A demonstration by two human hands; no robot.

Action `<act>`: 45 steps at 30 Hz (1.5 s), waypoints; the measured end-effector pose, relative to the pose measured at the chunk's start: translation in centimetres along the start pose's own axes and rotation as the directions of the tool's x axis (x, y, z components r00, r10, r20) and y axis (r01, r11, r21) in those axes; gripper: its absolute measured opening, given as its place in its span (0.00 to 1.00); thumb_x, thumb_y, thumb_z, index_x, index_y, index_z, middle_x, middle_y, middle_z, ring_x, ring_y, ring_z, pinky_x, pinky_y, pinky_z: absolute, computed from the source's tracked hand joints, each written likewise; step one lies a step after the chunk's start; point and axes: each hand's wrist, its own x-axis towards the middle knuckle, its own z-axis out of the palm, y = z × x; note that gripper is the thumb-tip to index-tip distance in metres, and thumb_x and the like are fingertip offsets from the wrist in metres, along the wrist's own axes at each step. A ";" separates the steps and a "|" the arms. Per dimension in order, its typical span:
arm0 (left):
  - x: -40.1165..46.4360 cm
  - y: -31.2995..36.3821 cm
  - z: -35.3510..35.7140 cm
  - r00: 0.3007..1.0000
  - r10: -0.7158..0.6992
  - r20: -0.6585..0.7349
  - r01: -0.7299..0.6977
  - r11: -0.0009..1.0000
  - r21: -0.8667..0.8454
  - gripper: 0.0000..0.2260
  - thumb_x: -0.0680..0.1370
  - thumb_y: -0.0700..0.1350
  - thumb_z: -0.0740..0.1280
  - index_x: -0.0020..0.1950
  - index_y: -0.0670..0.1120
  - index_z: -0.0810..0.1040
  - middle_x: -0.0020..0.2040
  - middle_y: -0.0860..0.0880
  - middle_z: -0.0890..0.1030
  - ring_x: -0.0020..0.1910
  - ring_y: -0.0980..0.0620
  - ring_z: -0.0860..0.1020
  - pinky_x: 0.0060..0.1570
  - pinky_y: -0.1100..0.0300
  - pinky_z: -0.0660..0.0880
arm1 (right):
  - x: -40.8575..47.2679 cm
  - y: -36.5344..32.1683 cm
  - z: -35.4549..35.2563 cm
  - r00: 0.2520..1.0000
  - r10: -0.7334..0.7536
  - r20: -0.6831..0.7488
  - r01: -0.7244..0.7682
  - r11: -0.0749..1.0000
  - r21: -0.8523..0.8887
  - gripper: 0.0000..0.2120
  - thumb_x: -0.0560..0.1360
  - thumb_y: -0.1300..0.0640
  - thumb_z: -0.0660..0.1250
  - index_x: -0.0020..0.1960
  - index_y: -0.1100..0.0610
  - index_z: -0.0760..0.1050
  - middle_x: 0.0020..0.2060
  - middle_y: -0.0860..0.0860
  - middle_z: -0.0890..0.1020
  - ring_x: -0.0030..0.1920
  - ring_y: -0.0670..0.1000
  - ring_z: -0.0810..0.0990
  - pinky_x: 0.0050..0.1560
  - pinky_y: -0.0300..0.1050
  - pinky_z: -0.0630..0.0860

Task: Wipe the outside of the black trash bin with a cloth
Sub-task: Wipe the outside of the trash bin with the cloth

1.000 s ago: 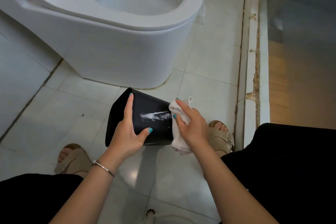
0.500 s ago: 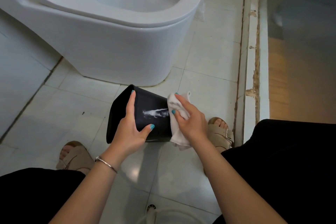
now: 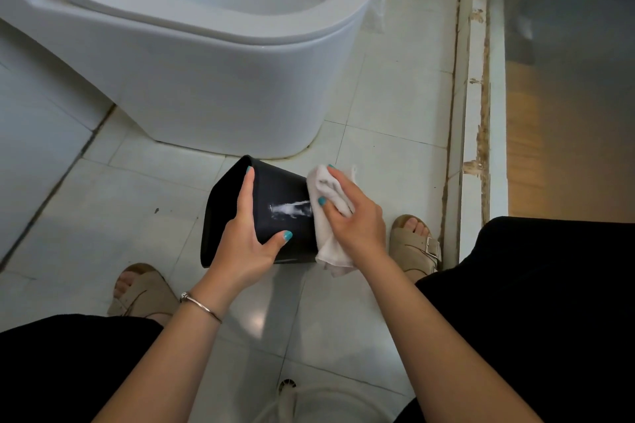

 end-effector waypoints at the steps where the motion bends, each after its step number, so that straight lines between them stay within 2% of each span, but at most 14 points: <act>1: 0.0 0.1 0.0 1.000 0.005 0.004 -0.005 1.000 0.003 0.47 0.73 0.35 0.73 0.80 0.53 0.45 0.56 0.74 0.60 0.50 0.87 0.63 0.46 0.85 0.62 | 0.1 0.6 -0.1 0.999 0.041 -0.019 -0.040 0.999 0.017 0.24 0.76 0.46 0.65 0.65 0.24 0.63 0.53 0.41 0.80 0.53 0.48 0.78 0.51 0.46 0.78; 4: 0.0 0.1 -0.2 1.000 0.003 0.017 -0.004 1.000 0.007 0.47 0.73 0.35 0.73 0.80 0.53 0.45 0.57 0.74 0.61 0.50 0.86 0.63 0.47 0.85 0.61 | 0.2 1.9 -0.3 0.992 0.114 -0.050 -0.114 0.993 -0.006 0.24 0.77 0.47 0.65 0.67 0.27 0.63 0.54 0.45 0.80 0.54 0.51 0.79 0.52 0.48 0.77; 10: 0.0 -0.7 -0.6 1.000 0.008 -0.009 -0.007 0.999 0.039 0.47 0.73 0.37 0.73 0.79 0.56 0.43 0.62 0.73 0.60 0.55 0.77 0.65 0.49 0.84 0.62 | -0.3 -1.5 0.9 0.994 -0.098 0.050 0.103 0.989 -0.102 0.25 0.77 0.46 0.64 0.69 0.28 0.61 0.53 0.43 0.81 0.52 0.48 0.78 0.48 0.45 0.76; 14: -0.1 -0.8 -0.7 1.000 0.007 -0.010 -0.006 0.999 0.031 0.47 0.74 0.38 0.73 0.79 0.57 0.43 0.61 0.76 0.56 0.58 0.75 0.61 0.50 0.85 0.60 | -0.4 -1.2 0.8 0.995 -0.091 0.028 0.092 0.994 -0.057 0.26 0.77 0.46 0.63 0.71 0.30 0.59 0.56 0.45 0.78 0.53 0.50 0.78 0.47 0.46 0.77; 18: -0.1 -1.1 -0.8 1.000 0.008 -0.014 -0.008 0.999 0.039 0.47 0.74 0.38 0.73 0.79 0.58 0.43 0.63 0.74 0.59 0.58 0.73 0.64 0.51 0.82 0.62 | -0.6 -1.4 0.3 0.986 -0.141 0.088 0.155 0.973 -0.172 0.36 0.78 0.42 0.61 0.68 0.25 0.35 0.76 0.48 0.54 0.55 0.55 0.78 0.45 0.48 0.77; 22: -0.4 -1.3 -1.2 1.000 -0.002 -0.027 0.003 0.999 0.046 0.48 0.73 0.38 0.73 0.78 0.60 0.43 0.69 0.60 0.66 0.67 0.58 0.68 0.64 0.62 0.68 | -0.8 -1.8 0.1 0.938 -0.294 0.183 0.332 0.914 -0.233 0.33 0.79 0.39 0.53 0.63 0.22 0.27 0.78 0.47 0.39 0.47 0.56 0.80 0.41 0.50 0.78; 24: -0.5 -1.3 -1.3 1.000 0.002 -0.031 -0.001 0.999 0.039 0.48 0.73 0.38 0.73 0.78 0.60 0.43 0.69 0.59 0.66 0.67 0.57 0.69 0.64 0.61 0.68 | -0.8 -1.5 0.3 0.911 -0.366 0.191 0.406 0.876 -0.258 0.31 0.82 0.44 0.52 0.67 0.23 0.31 0.78 0.49 0.38 0.41 0.55 0.79 0.36 0.47 0.77; 26: -0.4 -1.1 -1.3 1.000 -0.003 -0.019 0.003 0.999 0.033 0.48 0.73 0.38 0.73 0.78 0.60 0.43 0.71 0.60 0.65 0.67 0.59 0.68 0.64 0.63 0.67 | -0.8 -1.1 0.5 0.873 -0.459 0.164 0.487 0.827 -0.282 0.34 0.81 0.56 0.59 0.72 0.27 0.44 0.78 0.54 0.43 0.33 0.56 0.76 0.29 0.46 0.72; 29: -0.3 -1.2 -1.1 1.000 -0.002 0.001 0.002 1.000 0.022 0.47 0.74 0.37 0.73 0.79 0.58 0.43 0.61 0.75 0.63 0.57 0.76 0.69 0.54 0.78 0.66 | -0.9 -0.8 0.5 0.829 -0.542 0.136 0.557 0.782 -0.280 0.39 0.72 0.71 0.66 0.69 0.34 0.64 0.77 0.57 0.49 0.28 0.55 0.73 0.23 0.42 0.67; 32: -0.2 -1.3 -0.9 1.000 -0.014 0.006 0.014 1.000 0.010 0.47 0.74 0.37 0.72 0.79 0.56 0.43 0.57 0.76 0.63 0.53 0.82 0.67 0.49 0.83 0.65 | -1.0 -0.8 0.3 0.812 -0.566 0.139 0.582 0.772 -0.255 0.33 0.69 0.72 0.67 0.63 0.39 0.76 0.76 0.59 0.54 0.30 0.54 0.76 0.24 0.41 0.68; 34: -0.2 -1.2 -0.8 1.000 -0.019 0.006 0.018 1.000 0.015 0.47 0.74 0.37 0.72 0.79 0.57 0.42 0.56 0.75 0.64 0.51 0.82 0.68 0.47 0.83 0.64 | -1.0 -1.0 -0.1 0.838 -0.517 0.178 0.546 0.801 -0.244 0.31 0.73 0.69 0.64 0.68 0.39 0.72 0.77 0.58 0.51 0.29 0.53 0.73 0.27 0.40 0.66; 38: 0.0 -1.1 -0.8 1.000 -0.030 -0.005 0.030 0.999 0.035 0.47 0.74 0.39 0.73 0.79 0.57 0.42 0.53 0.74 0.63 0.46 0.75 0.71 0.45 0.80 0.65 | -0.9 -1.2 -0.4 0.928 -0.316 0.200 0.357 0.908 -0.222 0.35 0.80 0.61 0.54 0.74 0.32 0.44 0.78 0.47 0.39 0.39 0.55 0.76 0.35 0.43 0.71; 42: 0.1 -0.9 -0.6 1.000 -0.028 -0.006 0.028 0.998 0.055 0.48 0.74 0.40 0.73 0.79 0.57 0.41 0.48 0.71 0.64 0.42 0.67 0.70 0.47 0.73 0.66 | -0.7 -1.0 -0.5 0.978 -0.121 0.173 0.135 0.988 -0.076 0.30 0.81 0.50 0.57 0.75 0.32 0.44 0.78 0.48 0.38 0.66 0.58 0.70 0.55 0.43 0.69; 45: 0.0 -0.5 -0.5 1.000 -0.013 0.005 0.013 0.999 0.053 0.47 0.74 0.38 0.73 0.79 0.55 0.42 0.51 0.71 0.63 0.46 0.73 0.67 0.44 0.82 0.63 | -0.9 -0.6 0.0 0.990 -0.014 0.137 0.011 1.000 0.026 0.35 0.75 0.39 0.65 0.74 0.30 0.47 0.78 0.51 0.47 0.74 0.56 0.61 0.63 0.44 0.63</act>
